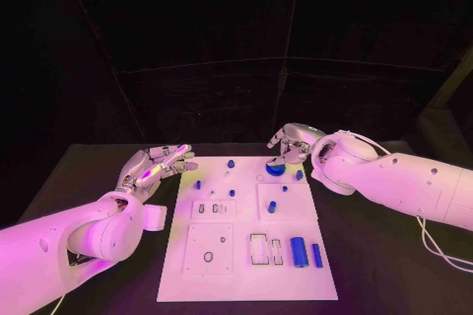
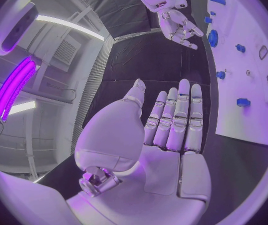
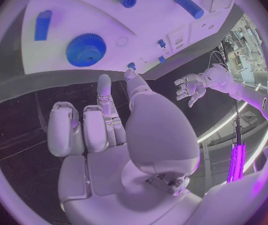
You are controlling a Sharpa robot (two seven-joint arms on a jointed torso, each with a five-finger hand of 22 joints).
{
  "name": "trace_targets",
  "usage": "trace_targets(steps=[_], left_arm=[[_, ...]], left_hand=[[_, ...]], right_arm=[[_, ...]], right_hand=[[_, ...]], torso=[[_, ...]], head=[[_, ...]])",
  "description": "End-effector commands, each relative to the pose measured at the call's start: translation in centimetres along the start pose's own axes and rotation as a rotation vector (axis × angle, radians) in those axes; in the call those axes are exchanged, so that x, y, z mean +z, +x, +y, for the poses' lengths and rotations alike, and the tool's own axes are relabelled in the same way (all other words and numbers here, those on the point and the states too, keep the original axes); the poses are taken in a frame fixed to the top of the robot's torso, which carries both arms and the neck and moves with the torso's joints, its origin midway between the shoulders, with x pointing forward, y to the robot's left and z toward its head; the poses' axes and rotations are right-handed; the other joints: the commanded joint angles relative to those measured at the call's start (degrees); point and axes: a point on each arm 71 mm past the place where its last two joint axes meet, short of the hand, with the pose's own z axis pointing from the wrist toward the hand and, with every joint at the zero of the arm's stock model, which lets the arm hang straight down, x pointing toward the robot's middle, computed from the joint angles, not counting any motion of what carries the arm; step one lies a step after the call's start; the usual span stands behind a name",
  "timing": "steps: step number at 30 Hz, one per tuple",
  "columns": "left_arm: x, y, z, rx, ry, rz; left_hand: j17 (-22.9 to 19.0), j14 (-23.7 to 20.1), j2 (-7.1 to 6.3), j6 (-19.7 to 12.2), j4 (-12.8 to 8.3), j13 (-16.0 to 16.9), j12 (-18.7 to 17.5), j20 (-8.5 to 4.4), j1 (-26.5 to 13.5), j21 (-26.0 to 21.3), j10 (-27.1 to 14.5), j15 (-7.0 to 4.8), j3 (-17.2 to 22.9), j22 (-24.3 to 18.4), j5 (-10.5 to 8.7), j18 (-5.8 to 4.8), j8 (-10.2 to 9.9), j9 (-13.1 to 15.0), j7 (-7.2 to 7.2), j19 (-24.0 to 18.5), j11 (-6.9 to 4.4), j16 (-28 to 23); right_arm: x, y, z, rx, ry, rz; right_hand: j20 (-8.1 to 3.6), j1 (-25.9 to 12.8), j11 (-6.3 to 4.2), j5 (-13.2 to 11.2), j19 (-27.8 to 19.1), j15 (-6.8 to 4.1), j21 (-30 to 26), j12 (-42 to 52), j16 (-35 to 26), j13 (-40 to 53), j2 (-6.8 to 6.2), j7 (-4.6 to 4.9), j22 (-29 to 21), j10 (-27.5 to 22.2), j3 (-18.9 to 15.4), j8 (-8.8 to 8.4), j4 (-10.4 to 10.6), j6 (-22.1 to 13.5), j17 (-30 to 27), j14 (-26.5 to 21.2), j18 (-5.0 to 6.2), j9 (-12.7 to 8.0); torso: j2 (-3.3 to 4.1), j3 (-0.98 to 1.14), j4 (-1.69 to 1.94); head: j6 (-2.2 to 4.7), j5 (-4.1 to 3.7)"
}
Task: Assemble the parts on the task board
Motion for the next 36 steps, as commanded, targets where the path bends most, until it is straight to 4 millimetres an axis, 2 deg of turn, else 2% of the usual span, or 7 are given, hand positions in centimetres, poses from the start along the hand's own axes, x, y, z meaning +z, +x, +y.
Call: trace_targets(steps=[1, 5, 9, 13, 18, 23, 36], left_arm=[[0.1, 0.4, -0.1, -0.011, 0.008, 0.027], [0.2, 0.4, -0.1, -0.011, 0.005, 0.028], [0.3, 0.4, 0.0, -0.010, 0.004, 0.026], [0.3, 0.4, 0.1, -0.008, 0.003, 0.023], [0.4, 0.3, 0.1, -0.007, 0.002, 0.022], [0.4, 0.3, 0.1, -0.006, 0.002, 0.021], [0.4, 0.2, 0.1, -0.004, 0.001, 0.017]], left_hand=[[0.1, 0.5, 0.47, 0.7, -0.4, 0.0, -0.1, -0.13, 0.1, -0.3, 0.7, -0.01, 0.0, -0.1, 0.28, 0.93, -0.2, 0.1, -0.06, 0.6, -0.06, -0.2], [0.2, 0.6, 0.52, 0.7, -0.5, 0.0, -0.2, -0.16, 0.1, -0.3, 0.8, -0.04, 0.0, -0.1, 0.28, 0.93, -0.2, 0.1, -0.06, 0.7, -0.08, -0.3], [0.2, 0.6, 0.54, 0.8, -0.5, 0.0, -0.2, -0.17, 0.2, -0.3, 0.8, -0.05, 0.0, -0.1, 0.28, 0.93, -0.2, 0.1, -0.06, 0.7, -0.09, -0.3], [0.2, 0.7, 0.56, 0.8, -0.5, 0.0, -0.2, -0.17, 0.2, -0.3, 0.8, -0.05, 0.0, -0.1, 0.28, 0.93, -0.2, 0.1, -0.07, 0.7, -0.09, -0.3], [0.2, 0.7, 0.56, 0.8, -0.5, 0.0, -0.2, -0.17, 0.2, -0.3, 0.8, -0.05, 0.0, -0.1, 0.28, 0.93, -0.2, 0.1, -0.07, 0.7, -0.09, -0.3], [0.2, 0.7, 0.57, 0.8, -0.6, 0.0, -0.2, -0.18, 0.2, -0.3, 0.8, -0.05, 0.0, -0.1, 0.28, 0.92, -0.2, 0.1, -0.06, 0.7, -0.09, -0.3], [0.2, 0.7, 0.59, 0.8, -0.6, 0.0, -0.2, -0.18, 0.2, -0.3, 0.8, -0.06, 0.0, -0.1, 0.28, 0.92, -0.2, 0.1, -0.06, 0.7, -0.08, -0.3]], right_arm=[[-0.1, 0.3, -0.9, 0.032, 0.058, 0.075], [0.1, 0.3, -1.7, 0.024, 0.078, 0.092], [0.4, 0.6, -1.8, 0.008, 0.083, 0.113], [0.7, 0.9, -1.7, -0.012, 0.083, 0.132], [1.0, 1.1, -1.7, -0.022, 0.087, 0.145], [1.0, 1.2, -1.7, -0.028, 0.089, 0.159], [1.0, 1.4, -1.9, -0.049, 0.096, 0.189]], right_hand=[[0.12, 1.5, 0.19, -0.2, 0.7, 0.39, 0.5, 4.6, 1.7, 5.4, -0.04, 0.07, 1.2, -0.3, -1.4, 0.33, 2.1, -0.6, 3.0, 2.5, -0.81, 0.0], [0.32, 3.4, 0.35, 0.0, 1.2, 0.53, 0.9, 13.5, 3.4, 15.6, 0.03, 0.23, 1.9, 1.1, -2.1, 0.64, 4.1, -1.1, 6.2, 3.0, -0.95, 0.0], [0.43, 4.5, 0.48, 0.0, 1.3, 0.70, 1.0, 18.0, 4.3, 20.6, 0.24, 0.32, 2.3, 1.7, -2.4, 0.82, 4.8, -1.3, 8.0, 3.2, -0.99, 0.0], [0.54, 5.3, 0.57, 0.1, 1.5, 0.81, 1.1, 21.7, 5.1, 24.7, 0.48, 0.40, 2.5, 2.5, -2.6, 1.00, 5.2, -1.5, 9.5, 3.4, -1.03, 0.0], [0.62, 5.6, 0.64, 0.6, 1.6, 0.88, 1.2, 23.4, 5.5, 26.6, 0.57, 0.46, 2.7, 2.7, -2.8, 1.11, 5.5, -1.6, 10.2, 3.4, -1.08, 0.0], [0.65, 5.8, 0.65, 0.8, 1.7, 0.90, 1.3, 24.9, 5.7, 28.3, 0.64, 0.45, 2.9, 3.1, -2.9, 1.27, 5.6, -1.5, 10.7, 3.5, -1.12, 0.0], [0.65, 6.8, 0.55, 1.4, 2.4, 0.87, 1.7, 28.9, 6.4, 32.8, 1.42, 0.32, 3.9, 4.3, -3.0, 1.98, 5.5, -0.8, 12.2, 3.7, -1.31, 0.1]], torso=[[0.11, 0.13, -0.21], [0.16, 0.12, -0.04], [0.14, 0.01, 0.08], [0.12, 0.00, 0.11], [0.09, -0.05, -0.04], [0.05, -0.10, 0.01], [0.07, -0.06, 0.00]], head=[[0.00, -0.11], [-0.13, -0.34], [-0.42, -0.42], [-0.57, -0.39], [-0.72, -0.24], [-0.84, -0.29], [-0.98, -0.43]])
